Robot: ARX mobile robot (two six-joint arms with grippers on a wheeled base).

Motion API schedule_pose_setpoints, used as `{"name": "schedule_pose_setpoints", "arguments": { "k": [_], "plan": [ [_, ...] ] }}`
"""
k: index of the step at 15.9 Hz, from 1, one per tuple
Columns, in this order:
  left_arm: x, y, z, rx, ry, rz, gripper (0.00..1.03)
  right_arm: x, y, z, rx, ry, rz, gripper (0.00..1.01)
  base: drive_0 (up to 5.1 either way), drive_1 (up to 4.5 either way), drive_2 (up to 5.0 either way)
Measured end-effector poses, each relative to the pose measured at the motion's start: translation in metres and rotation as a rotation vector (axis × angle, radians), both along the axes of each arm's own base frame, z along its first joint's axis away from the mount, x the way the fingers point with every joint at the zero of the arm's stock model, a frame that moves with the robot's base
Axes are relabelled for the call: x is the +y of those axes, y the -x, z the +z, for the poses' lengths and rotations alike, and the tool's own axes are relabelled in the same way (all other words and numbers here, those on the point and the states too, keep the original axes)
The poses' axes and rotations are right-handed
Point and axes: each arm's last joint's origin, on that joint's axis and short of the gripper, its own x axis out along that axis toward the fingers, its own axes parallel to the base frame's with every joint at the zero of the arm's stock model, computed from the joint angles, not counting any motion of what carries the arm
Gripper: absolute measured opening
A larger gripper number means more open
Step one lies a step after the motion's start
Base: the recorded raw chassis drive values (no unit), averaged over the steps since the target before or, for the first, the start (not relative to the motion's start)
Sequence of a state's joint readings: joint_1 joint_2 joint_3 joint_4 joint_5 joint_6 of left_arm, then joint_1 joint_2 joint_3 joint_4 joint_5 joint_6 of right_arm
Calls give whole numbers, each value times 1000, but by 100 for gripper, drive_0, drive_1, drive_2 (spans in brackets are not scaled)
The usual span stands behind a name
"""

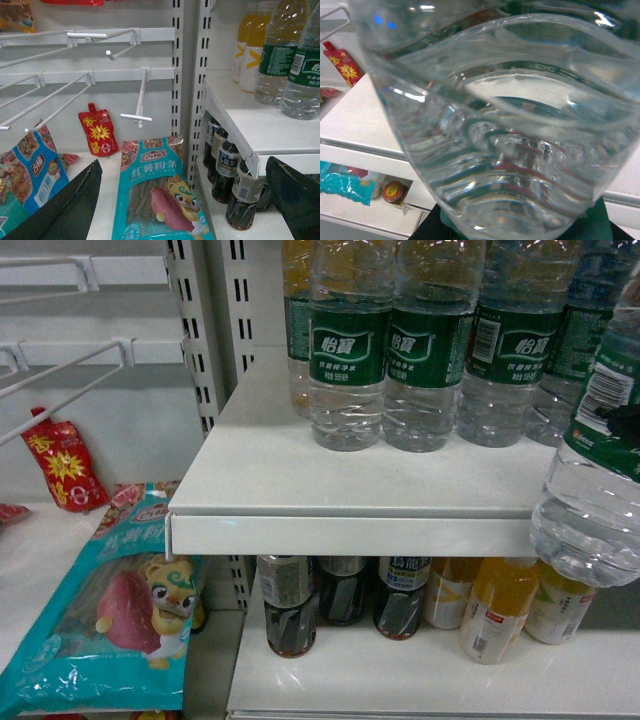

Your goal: Move water from second to third shelf

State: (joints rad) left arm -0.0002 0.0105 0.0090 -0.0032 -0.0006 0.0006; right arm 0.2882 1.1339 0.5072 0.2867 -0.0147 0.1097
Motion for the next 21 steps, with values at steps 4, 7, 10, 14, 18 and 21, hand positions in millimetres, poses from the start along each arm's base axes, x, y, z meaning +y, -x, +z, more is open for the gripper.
{"name": "schedule_pose_setpoints", "arguments": {
  "k": [4, 7, 10, 14, 18, 21],
  "plan": [
    [0, 0, 0, 0, 0, 0, 98, 9, -33, 16, -36, -2, -13, 35, 0, 0, 0],
    [0, 0, 0, 0, 0, 0, 98, 9, -55, 17, -34, 14, -54, 35, 0, 0, 0],
    [0, 0, 0, 0, 0, 0, 98, 6, -70, 15, -18, 27, -100, 35, 0, 0, 0],
    [0, 0, 0, 0, 0, 0, 98, 7, -81, 14, -16, 24, -108, 35, 0, 0, 0],
    [0, 0, 0, 0, 0, 0, 98, 10, -84, 8, 2, 21, -113, 35, 0, 0, 0],
    [0, 0, 0, 0, 0, 0, 98, 18, -84, 7, -16, -3, -104, 35, 0, 0, 0]
  ]
}}
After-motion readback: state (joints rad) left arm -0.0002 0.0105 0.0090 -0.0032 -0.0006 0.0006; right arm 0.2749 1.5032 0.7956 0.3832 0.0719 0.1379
